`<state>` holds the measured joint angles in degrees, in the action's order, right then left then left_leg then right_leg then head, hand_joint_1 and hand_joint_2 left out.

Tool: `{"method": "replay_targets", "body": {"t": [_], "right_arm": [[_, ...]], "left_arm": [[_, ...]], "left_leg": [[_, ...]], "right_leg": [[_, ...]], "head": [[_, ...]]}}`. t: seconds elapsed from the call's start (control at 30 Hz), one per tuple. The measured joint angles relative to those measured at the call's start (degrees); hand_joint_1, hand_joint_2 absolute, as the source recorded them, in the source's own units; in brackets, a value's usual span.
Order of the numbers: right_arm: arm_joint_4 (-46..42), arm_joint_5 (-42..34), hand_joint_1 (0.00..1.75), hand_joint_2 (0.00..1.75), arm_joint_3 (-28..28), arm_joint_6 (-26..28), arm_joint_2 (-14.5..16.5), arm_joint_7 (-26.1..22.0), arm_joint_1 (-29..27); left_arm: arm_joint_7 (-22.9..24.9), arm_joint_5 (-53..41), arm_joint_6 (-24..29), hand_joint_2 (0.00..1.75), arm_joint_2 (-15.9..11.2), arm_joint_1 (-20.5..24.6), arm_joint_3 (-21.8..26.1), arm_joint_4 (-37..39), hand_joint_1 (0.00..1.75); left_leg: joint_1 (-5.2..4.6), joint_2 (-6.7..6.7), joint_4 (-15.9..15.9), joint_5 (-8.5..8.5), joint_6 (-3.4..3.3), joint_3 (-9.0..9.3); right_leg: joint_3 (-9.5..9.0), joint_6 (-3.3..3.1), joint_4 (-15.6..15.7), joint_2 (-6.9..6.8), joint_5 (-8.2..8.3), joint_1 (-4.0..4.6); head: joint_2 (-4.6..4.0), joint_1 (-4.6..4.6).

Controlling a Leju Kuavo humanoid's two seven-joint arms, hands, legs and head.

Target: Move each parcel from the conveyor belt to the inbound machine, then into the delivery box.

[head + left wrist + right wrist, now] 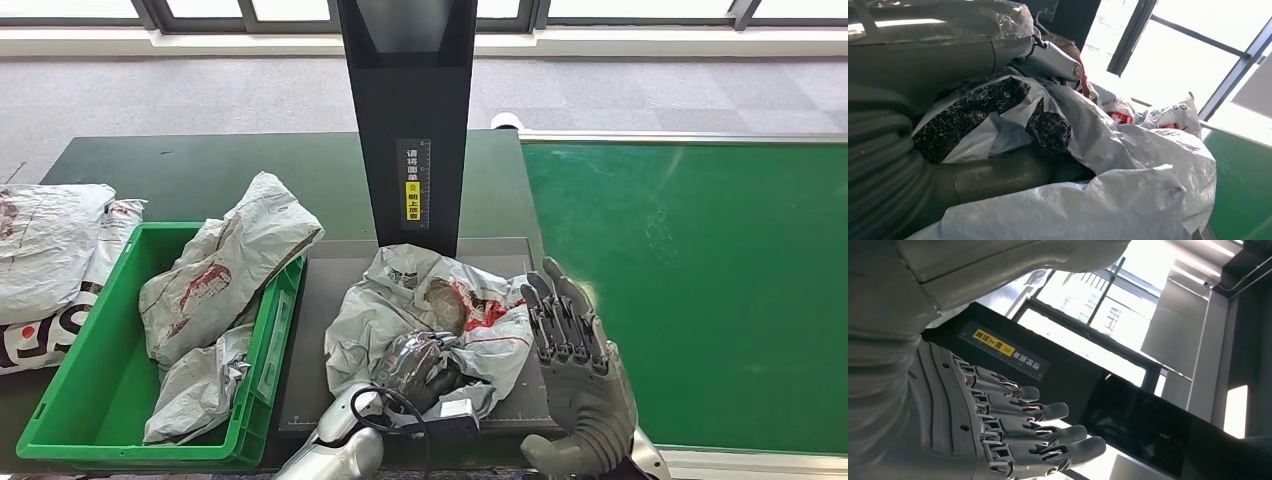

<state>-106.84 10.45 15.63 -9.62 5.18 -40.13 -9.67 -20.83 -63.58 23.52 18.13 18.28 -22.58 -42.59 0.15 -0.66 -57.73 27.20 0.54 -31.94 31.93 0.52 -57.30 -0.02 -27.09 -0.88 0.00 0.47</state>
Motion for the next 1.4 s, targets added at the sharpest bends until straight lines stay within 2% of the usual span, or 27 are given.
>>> {"method": "replay_targets", "body": {"t": [0.33, 0.47, 0.63, 0.83, 1.03, 1.2, 1.4], "right_arm": [[-0.02, 0.07, 0.0, 1.75, 0.15, 0.14, 0.0, 0.0, -0.17], [-0.31, 0.6, 0.0, 1.75, 0.16, 0.72, 0.0, -0.01, -0.66], [-1.08, 0.91, 0.0, 1.75, 0.15, 1.43, 0.0, -0.02, -1.74], [-1.14, 0.44, 0.0, 1.75, 0.15, 2.45, -0.06, -0.02, -1.7], [-1.14, 0.35, 0.0, 1.75, 0.15, 2.45, -0.07, -0.01, -1.6], [-1.14, 0.37, 0.0, 1.75, 0.15, 2.43, -0.07, 0.0, -1.28], [-1.14, 0.41, 0.0, 1.75, 0.15, 2.33, -0.07, -0.02, -0.98]], "left_arm": [[-0.49, 0.02, 0.41, 1.75, -0.05, -0.29, 0.07, -1.44, 1.75], [-3.39, 2.85, 5.59, 1.75, -0.27, -1.53, 1.14, -5.57, 1.75], [-9.42, 11.25, 13.7, 1.75, -1.65, -7.15, 3.77, -22.85, 1.75], [-16.49, 16.74, 16.51, 1.75, -2.45, -15.71, 7.95, -45.28, 1.75], [-16.67, 21.29, 16.63, 1.75, -2.36, -20.49, 13.55, -62.41, 1.75], [-16.68, 27.74, 16.63, 1.75, -2.04, -22.76, 18.33, -72.17, 1.75], [-16.68, 34.16, 16.63, 1.75, -1.4, -23.34, 27.49, -80.45, 1.75]], "left_leg": [[0.0, 0.0, 0.0, 0.0, 0.0, -0.07], [0.0, 0.01, 0.0, 0.0, 0.0, -0.13], [0.01, 0.03, 0.0, 0.01, 0.02, -0.26], [0.02, 0.03, 0.01, 0.03, 0.04, -0.39], [0.02, 0.08, 0.01, 0.03, 0.04, -0.39], [0.02, 0.11, 0.01, 0.02, 0.05, -0.37], [0.03, 0.11, 0.01, 0.02, 0.05, -0.35]], "right_leg": [[0.07, 0.0, 0.0, 0.0, 0.0, 0.0], [0.13, 0.0, -0.01, 0.01, 0.0, 0.0], [0.26, -0.01, -0.03, 0.05, -0.01, 0.02], [0.39, -0.03, -0.03, 0.04, -0.04, 0.03], [0.4, -0.04, -0.03, 0.07, -0.04, 0.03], [0.41, -0.04, -0.04, 0.11, -0.03, 0.03], [0.43, -0.05, -0.04, 0.11, -0.03, 0.03]], "head": [[0.0, 0.01], [0.0, 0.0], [0.0, -0.01], [0.0, -0.01], [0.0, -0.01], [0.0, -0.01], [0.0, -0.01]]}}
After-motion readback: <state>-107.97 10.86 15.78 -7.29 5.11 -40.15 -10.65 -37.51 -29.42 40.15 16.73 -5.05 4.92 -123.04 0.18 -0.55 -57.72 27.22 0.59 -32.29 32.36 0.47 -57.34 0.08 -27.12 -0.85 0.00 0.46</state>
